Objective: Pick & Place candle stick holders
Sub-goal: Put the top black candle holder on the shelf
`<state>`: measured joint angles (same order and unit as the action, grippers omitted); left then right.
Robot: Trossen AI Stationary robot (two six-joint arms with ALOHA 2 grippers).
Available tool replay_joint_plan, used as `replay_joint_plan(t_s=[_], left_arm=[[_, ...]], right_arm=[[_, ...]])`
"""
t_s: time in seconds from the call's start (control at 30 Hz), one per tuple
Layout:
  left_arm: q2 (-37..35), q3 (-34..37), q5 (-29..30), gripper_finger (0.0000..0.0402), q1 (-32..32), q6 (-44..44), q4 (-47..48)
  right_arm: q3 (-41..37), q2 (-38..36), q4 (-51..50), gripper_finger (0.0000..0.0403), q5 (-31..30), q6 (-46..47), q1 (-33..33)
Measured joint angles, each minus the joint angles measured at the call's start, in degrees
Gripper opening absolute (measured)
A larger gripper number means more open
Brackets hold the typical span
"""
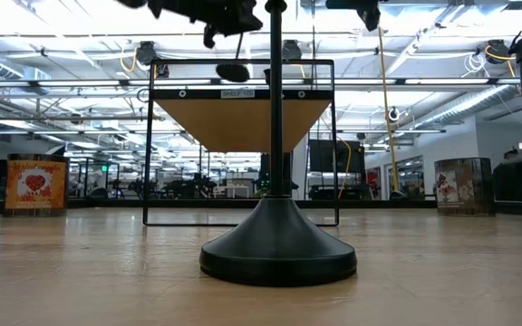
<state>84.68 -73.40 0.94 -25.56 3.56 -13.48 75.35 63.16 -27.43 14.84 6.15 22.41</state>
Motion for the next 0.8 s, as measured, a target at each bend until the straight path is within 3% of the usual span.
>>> replay_joint_plan(t_s=[0.33, 0.8], left_arm=[[0.0, 15.8, -5.5, 0.0018, -6.9, 5.8, -26.1], [4.9, 18.8, -4.6, 0.0018, -8.6, 2.6, -32.0]], right_arm=[[0.0, -0.2, -1.6, 0.0000, 0.0, -0.9, 0.0], [0.0, -0.2, -0.6, 0.0000, -0.2, 0.1, 0.0]])
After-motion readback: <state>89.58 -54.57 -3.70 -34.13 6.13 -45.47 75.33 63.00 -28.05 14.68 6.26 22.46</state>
